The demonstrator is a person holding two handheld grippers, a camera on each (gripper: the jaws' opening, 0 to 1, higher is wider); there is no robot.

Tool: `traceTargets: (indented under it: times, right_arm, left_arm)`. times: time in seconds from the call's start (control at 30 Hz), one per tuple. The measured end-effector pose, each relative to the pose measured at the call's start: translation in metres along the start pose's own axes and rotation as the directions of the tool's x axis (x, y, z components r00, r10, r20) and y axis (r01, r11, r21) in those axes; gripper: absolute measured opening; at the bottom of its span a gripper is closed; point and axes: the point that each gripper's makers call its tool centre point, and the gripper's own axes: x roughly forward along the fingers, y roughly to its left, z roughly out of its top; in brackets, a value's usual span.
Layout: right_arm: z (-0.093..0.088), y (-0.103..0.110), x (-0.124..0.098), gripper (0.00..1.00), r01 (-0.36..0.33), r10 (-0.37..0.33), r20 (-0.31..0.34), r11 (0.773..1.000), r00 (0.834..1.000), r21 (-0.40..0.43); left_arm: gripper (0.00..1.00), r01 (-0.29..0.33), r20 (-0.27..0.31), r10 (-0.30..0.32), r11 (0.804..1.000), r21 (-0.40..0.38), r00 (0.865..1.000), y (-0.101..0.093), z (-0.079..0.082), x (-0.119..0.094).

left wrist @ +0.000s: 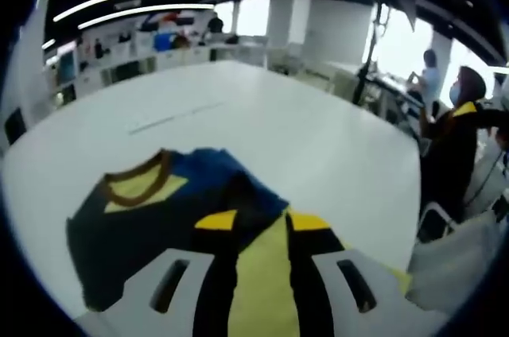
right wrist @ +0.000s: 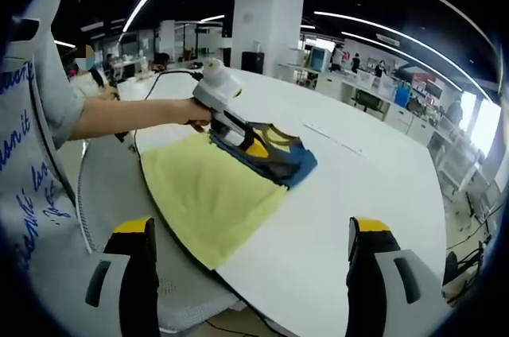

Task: Fold the garment on the visible template until the final outline fits inside the template.

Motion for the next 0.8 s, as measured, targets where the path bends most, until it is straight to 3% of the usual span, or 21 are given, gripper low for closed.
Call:
traceTargets:
  times: [0.2,0.3,0.8]
  right_arm:
    - [0.005,0.000,0.004,1.00,0.007,-0.007,-0.002,1.000,1.000,-0.004]
    - [0.008,0.002,0.007,1.00,0.008,-0.008,-0.004,1.000,1.000,-0.007]
    - [0.020,0.009,0.018,1.00,0.041,-0.041,-0.011,0.999,0.999,-0.015]
  left_arm:
    - [0.27,0.013,0.024,-0.014,0.999,0.039,1.000,-0.003,0.011,-0.027]
    - [0.38,0.028,0.031,-0.029,0.999,0.037,0.999,-0.002,0.011,-0.038]
    - [0.52,0.026,0.076,-0.031,0.998,0.057,0.997,-0.002,0.011,-0.095]
